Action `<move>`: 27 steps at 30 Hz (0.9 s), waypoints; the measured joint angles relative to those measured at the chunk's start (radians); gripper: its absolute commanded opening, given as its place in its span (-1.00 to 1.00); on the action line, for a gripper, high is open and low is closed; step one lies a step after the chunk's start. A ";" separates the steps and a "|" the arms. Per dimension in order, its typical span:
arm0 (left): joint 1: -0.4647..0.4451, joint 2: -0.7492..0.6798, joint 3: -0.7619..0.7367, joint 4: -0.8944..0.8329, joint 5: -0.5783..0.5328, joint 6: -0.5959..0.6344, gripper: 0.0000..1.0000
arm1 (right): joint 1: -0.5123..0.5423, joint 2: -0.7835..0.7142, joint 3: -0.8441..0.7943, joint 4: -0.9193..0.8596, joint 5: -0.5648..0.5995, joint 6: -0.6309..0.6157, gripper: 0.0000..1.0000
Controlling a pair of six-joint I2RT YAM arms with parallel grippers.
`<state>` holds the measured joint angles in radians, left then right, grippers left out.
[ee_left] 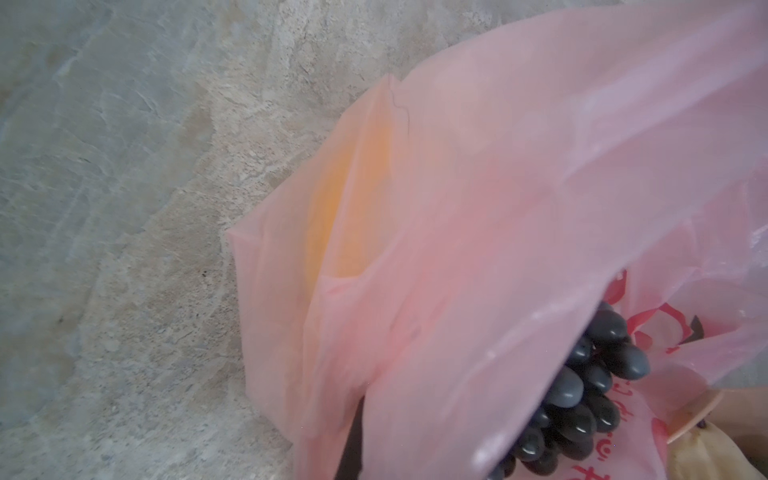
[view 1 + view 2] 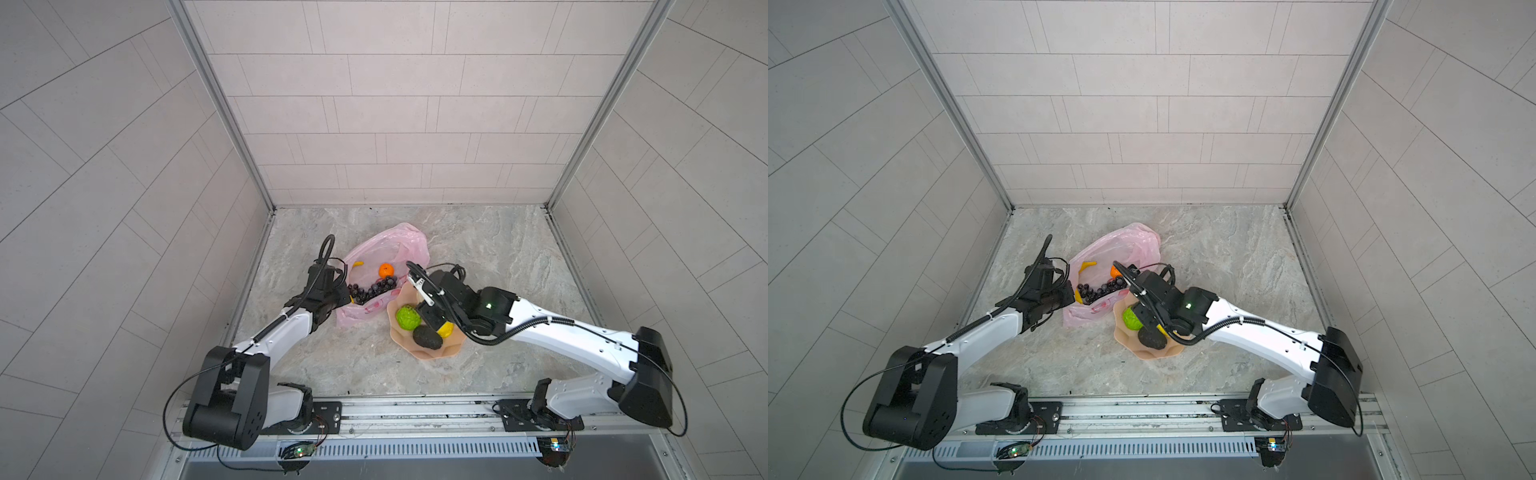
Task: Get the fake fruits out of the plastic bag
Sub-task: 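Move the right gripper into the bag and grasp the orange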
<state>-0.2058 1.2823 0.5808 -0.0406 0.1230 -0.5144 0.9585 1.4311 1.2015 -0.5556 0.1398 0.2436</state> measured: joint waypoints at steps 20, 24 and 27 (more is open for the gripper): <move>-0.004 -0.002 -0.002 0.006 0.008 0.003 -0.94 | -0.106 0.820 0.805 -0.158 0.055 0.052 -0.24; -0.004 -0.002 -0.002 0.006 0.010 0.003 -0.94 | -0.142 0.888 0.885 -0.174 0.069 0.052 -0.33; -0.004 -0.002 -0.002 0.006 0.011 0.003 -0.94 | -0.166 0.933 0.934 -0.191 0.071 0.051 -0.40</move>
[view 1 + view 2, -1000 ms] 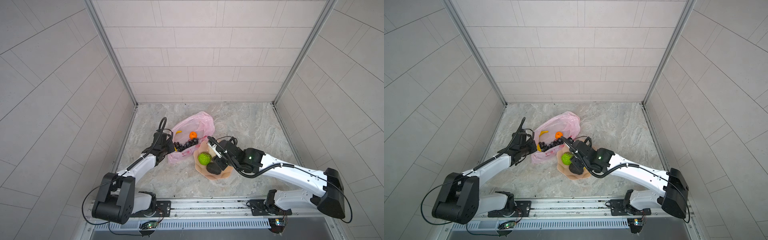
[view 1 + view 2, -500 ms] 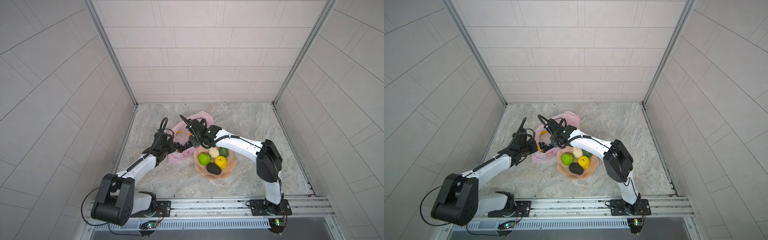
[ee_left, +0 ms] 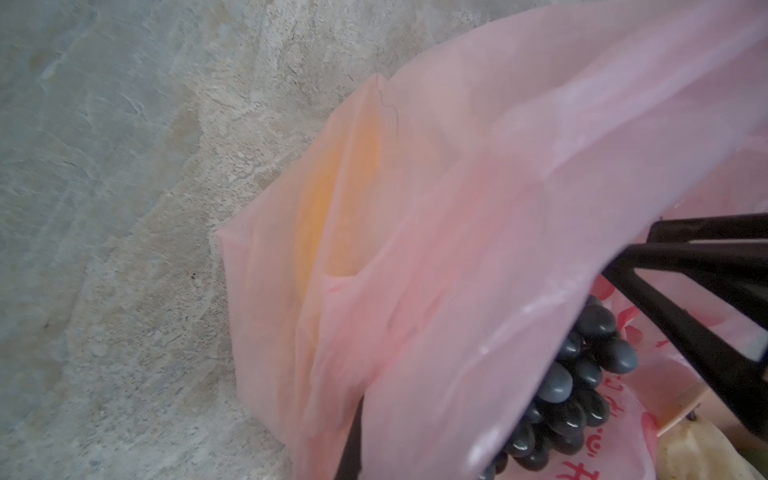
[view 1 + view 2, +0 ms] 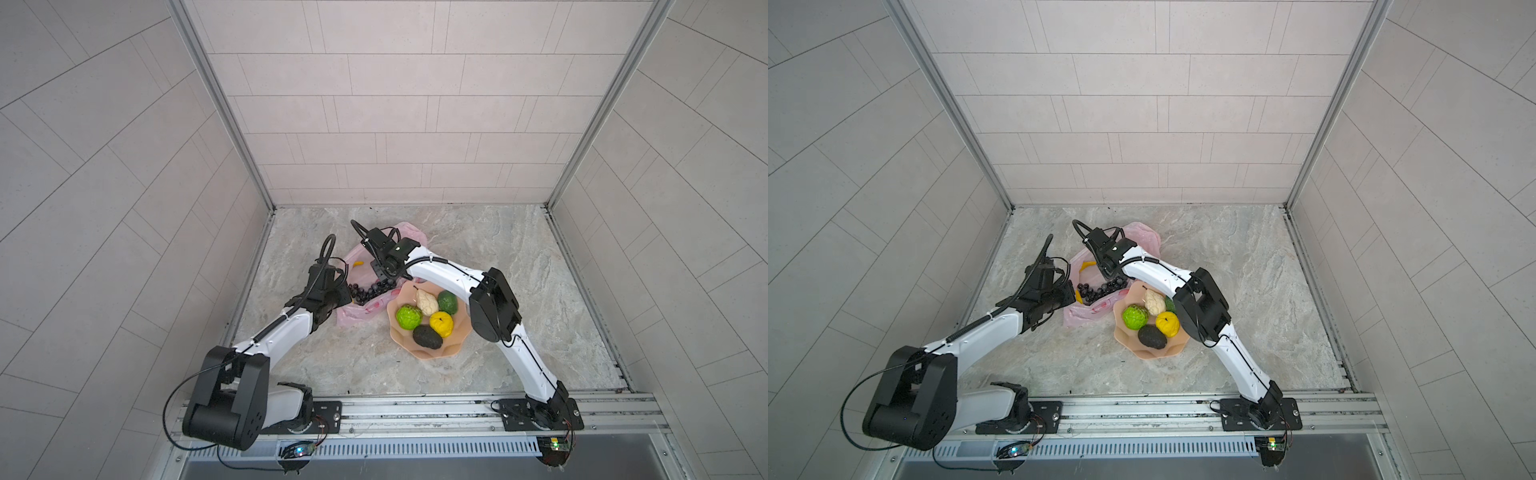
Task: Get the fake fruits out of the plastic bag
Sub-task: 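Move the right gripper into the bag and grasp the orange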
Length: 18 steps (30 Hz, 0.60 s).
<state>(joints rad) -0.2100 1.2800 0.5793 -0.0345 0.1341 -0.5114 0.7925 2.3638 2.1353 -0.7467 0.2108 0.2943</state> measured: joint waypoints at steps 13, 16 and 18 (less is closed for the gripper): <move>0.000 0.012 0.000 0.001 0.000 0.000 -0.95 | -0.019 0.037 0.036 -0.015 -0.027 -0.009 -0.84; 0.000 0.012 0.000 0.001 0.000 0.000 -0.94 | -0.019 0.037 0.036 -0.017 -0.034 -0.008 -0.94; 0.000 0.012 0.000 0.001 -0.002 0.001 -0.94 | -0.019 0.037 0.036 -0.017 -0.039 -0.006 -0.99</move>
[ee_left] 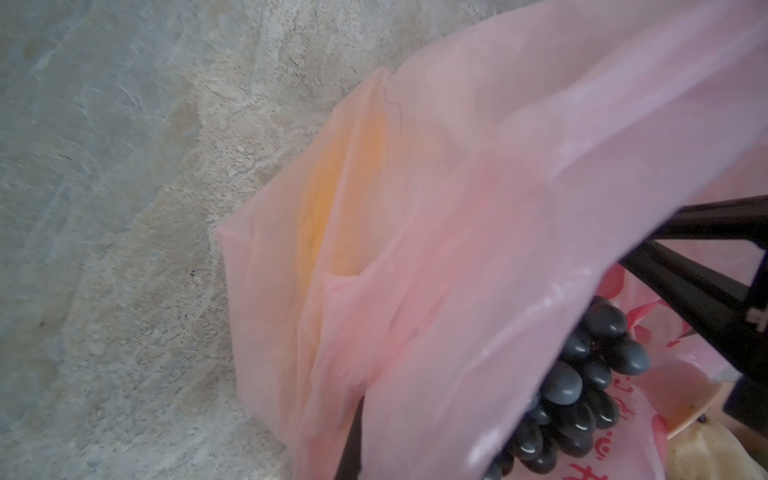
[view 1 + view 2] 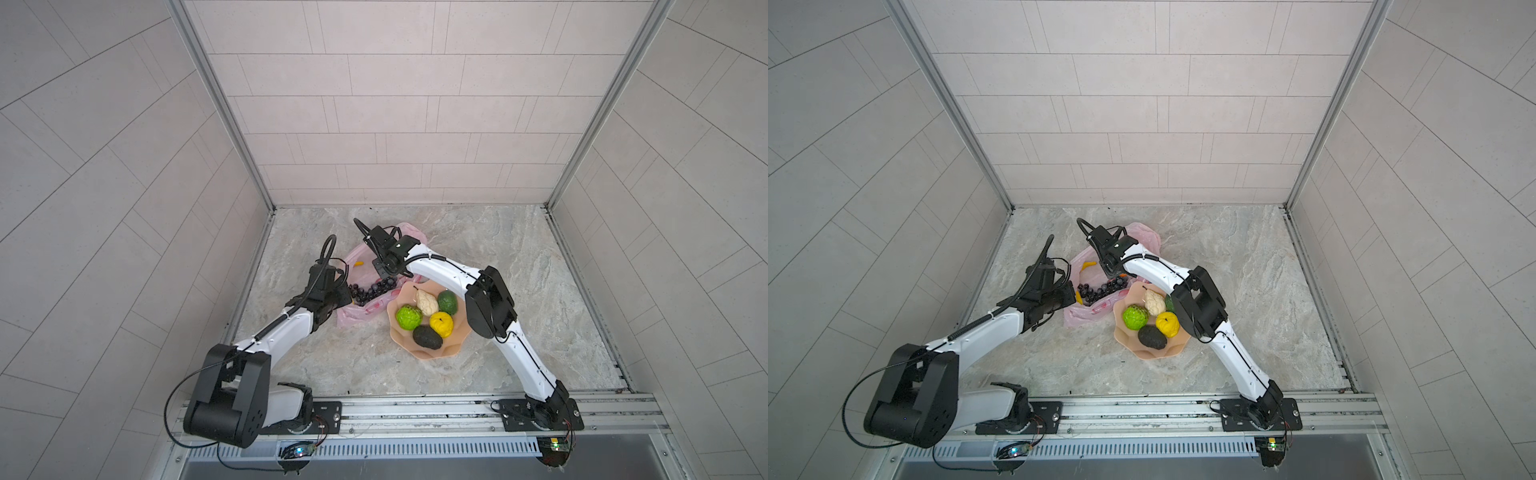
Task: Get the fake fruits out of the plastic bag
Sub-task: 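Move the right gripper into the bag and grasp the orange, then lift the orange out of the bag and carry it over the bowl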
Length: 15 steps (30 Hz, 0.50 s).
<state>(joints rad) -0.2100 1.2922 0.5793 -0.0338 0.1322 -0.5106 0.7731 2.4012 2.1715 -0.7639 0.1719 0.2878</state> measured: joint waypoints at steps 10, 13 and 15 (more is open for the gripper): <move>0.000 0.000 0.000 -0.001 -0.007 0.007 -0.94 | 0.005 -0.007 -0.003 -0.011 -0.010 -0.018 -1.00; 0.000 0.000 0.000 -0.001 -0.009 0.007 -0.94 | 0.013 -0.047 -0.048 -0.005 -0.014 -0.023 -1.00; 0.000 0.000 0.000 -0.001 -0.010 0.007 -0.94 | 0.021 -0.092 -0.089 -0.003 -0.014 -0.026 -1.00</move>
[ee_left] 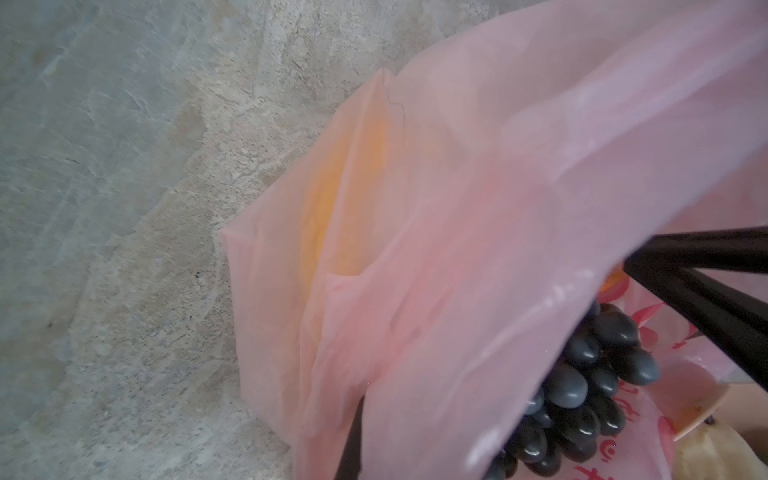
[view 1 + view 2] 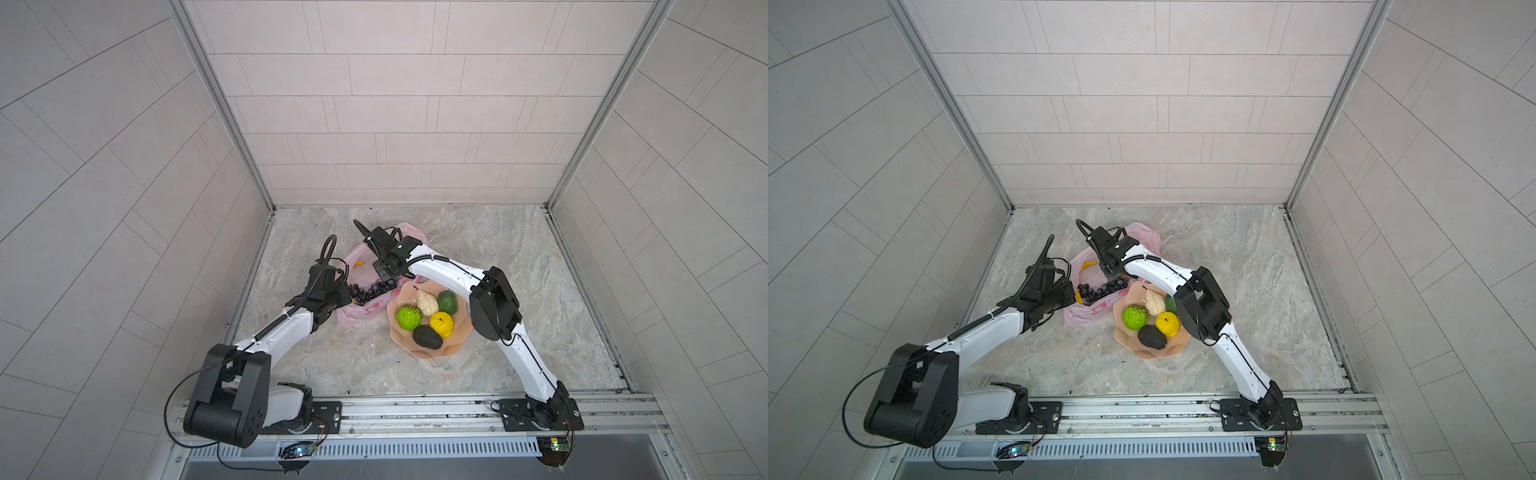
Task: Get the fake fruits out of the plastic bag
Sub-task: 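Lift the orange out of the bag and carry it over the bowl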
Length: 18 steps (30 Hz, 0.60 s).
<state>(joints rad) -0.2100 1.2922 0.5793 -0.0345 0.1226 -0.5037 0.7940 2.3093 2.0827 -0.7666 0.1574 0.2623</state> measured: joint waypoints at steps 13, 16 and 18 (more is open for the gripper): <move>0.000 0.000 0.000 0.000 0.000 0.000 -0.95 | 0.066 -0.344 -0.244 0.035 0.000 -0.019 -1.00; 0.000 0.000 0.000 0.000 0.001 0.000 -0.94 | 0.079 -0.443 -0.331 0.042 0.000 -0.020 -1.00; 0.000 0.001 0.000 0.000 0.001 0.000 -0.94 | 0.087 -0.517 -0.397 0.045 -0.002 -0.018 -1.00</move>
<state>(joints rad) -0.2100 1.2934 0.5793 -0.0349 0.1238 -0.5041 0.8814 1.7920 1.6855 -0.7216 0.1558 0.2440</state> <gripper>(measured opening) 0.045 0.048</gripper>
